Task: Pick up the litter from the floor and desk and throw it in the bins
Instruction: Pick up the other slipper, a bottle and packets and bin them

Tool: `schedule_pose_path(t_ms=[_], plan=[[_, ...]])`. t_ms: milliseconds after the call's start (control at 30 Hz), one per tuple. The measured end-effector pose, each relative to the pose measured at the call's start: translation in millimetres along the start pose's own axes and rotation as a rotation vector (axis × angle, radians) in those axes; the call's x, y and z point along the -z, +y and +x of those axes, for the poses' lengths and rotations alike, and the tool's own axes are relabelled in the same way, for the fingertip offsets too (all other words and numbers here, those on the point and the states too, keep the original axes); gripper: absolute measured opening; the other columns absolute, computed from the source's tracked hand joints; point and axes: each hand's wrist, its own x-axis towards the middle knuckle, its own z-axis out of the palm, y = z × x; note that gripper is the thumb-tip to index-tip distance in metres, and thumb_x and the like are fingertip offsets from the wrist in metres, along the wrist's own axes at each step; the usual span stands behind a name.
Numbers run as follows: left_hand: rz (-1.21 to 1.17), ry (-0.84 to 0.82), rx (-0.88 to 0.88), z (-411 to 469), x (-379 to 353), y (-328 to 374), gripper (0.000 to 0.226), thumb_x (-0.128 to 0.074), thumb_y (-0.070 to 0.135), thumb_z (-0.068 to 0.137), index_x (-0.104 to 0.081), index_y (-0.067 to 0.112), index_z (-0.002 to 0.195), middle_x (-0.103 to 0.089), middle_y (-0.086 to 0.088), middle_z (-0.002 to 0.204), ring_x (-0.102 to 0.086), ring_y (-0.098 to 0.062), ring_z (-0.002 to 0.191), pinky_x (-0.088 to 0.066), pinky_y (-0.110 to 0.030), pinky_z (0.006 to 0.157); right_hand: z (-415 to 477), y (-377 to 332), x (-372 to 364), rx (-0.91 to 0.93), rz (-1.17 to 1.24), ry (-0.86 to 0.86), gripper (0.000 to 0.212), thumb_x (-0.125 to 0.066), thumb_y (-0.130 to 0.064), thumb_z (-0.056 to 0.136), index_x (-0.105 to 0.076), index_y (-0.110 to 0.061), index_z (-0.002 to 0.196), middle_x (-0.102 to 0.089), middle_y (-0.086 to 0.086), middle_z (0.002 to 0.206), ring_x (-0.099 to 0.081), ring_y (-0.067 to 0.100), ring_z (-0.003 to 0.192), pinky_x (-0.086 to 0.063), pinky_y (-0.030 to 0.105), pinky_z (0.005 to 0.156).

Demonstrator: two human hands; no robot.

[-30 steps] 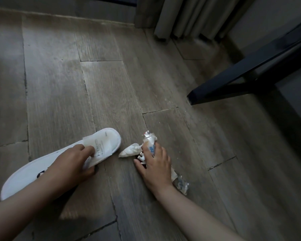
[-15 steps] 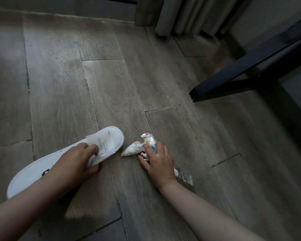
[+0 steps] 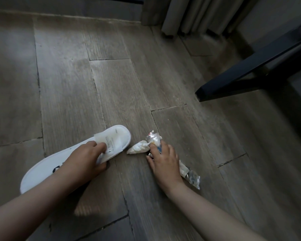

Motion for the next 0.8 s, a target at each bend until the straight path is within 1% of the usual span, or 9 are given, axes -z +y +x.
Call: schedule_pose_path(t_ms=[67,267,333,400,467,533,633,700,800], plan=[[-0.001,0.003,0.002,0.0,0.0,-0.5,0.035,-0.07,0.037,0.079,-0.06,0.014,0.103,-0.057,-0.006,0.09,-0.057,-0.025,0.085,-0.04,-0.032,0.07,4.7,8.8,3.0,0.024,0.087,-0.047,0.038,-0.049,-0.037,0.094,-0.053,-0.026,0.13,-0.044,0.008,0.138,-0.045,0.028,0.113,-0.043,0.04,0.092],[0.0,0.009,-0.011,-0.8,0.4,0.4,0.035,-0.07,0.038,0.078,-0.06,0.014,0.102,-0.055,-0.005,0.089,-0.056,-0.025,0.084,-0.036,-0.03,0.067,13.7,22.8,18.3,0.038,0.399,-0.109,0.026,-0.065,-0.025,0.087,-0.064,-0.016,0.112,-0.05,0.006,0.109,-0.055,0.026,0.096,-0.047,0.037,0.081],[0.004,0.008,-0.01,-1.0,0.7,0.3,0.034,-0.069,0.039,0.079,-0.059,0.016,0.102,-0.055,-0.004,0.09,-0.056,-0.024,0.084,-0.034,-0.029,0.067,18.1,28.0,22.9,-0.08,0.549,-0.004,0.018,-0.068,-0.016,0.083,-0.067,-0.015,0.102,-0.052,0.005,0.1,-0.059,0.024,0.088,-0.047,0.031,0.078],[0.009,0.005,-0.007,-1.2,1.1,-0.2,0.034,-0.068,0.039,0.08,-0.057,0.016,0.103,-0.054,-0.004,0.09,-0.056,-0.024,0.085,-0.035,-0.029,0.069,24.1,30.5,28.8,-0.167,0.648,0.089,0.016,-0.07,-0.011,0.08,-0.069,-0.018,0.094,-0.052,0.001,0.093,-0.058,0.018,0.08,-0.043,0.017,0.07],[0.001,-0.005,0.001,-1.1,1.4,0.6,0.033,-0.068,0.036,0.08,-0.057,0.015,0.103,-0.053,-0.004,0.09,-0.055,-0.025,0.087,-0.037,-0.032,0.071,28.1,27.9,31.9,-0.156,0.651,0.061,0.018,-0.071,-0.01,0.077,-0.07,-0.018,0.093,-0.051,0.001,0.088,-0.055,0.014,0.075,-0.037,0.011,0.065],[-0.007,-0.012,0.006,-1.0,2.2,0.8,0.033,-0.068,0.035,0.08,-0.057,0.014,0.104,-0.051,-0.003,0.09,-0.055,-0.026,0.087,-0.036,-0.032,0.071,27.8,23.0,30.6,-0.165,0.621,0.018,0.019,-0.072,-0.014,0.076,-0.07,-0.018,0.095,-0.05,0.0,0.087,-0.055,0.015,0.075,-0.037,0.017,0.064],[-0.002,-0.007,0.017,-2.9,4.5,-4.4,0.034,-0.068,0.037,0.081,-0.056,0.016,0.105,-0.048,-0.001,0.088,-0.054,-0.023,0.085,-0.033,-0.03,0.067,21.9,18.0,26.2,-0.229,0.569,0.007,0.025,-0.075,-0.026,0.074,-0.068,-0.021,0.098,-0.05,-0.001,0.092,-0.057,0.015,0.078,-0.044,0.026,0.068],[0.0,0.006,0.022,-5.7,5.9,-10.2,0.034,-0.069,0.038,0.08,-0.057,0.017,0.104,-0.046,0.001,0.086,-0.054,-0.022,0.082,-0.031,-0.028,0.065,19.3,18.1,24.1,-0.238,0.548,-0.033,0.034,-0.079,-0.033,0.071,-0.067,-0.024,0.101,-0.048,-0.002,0.097,-0.056,0.014,0.081,-0.046,0.027,0.071],[0.0,0.016,0.023,-8.4,6.9,-16.9,0.034,-0.07,0.038,0.079,-0.058,0.018,0.103,-0.045,0.003,0.083,-0.05,-0.02,0.078,-0.029,-0.028,0.064,17.0,22.3,21.8,-0.175,0.492,-0.15,0.045,-0.082,-0.031,0.067,-0.065,-0.024,0.108,-0.046,-0.002,0.1,-0.054,0.015,0.089,-0.043,0.025,0.075]])
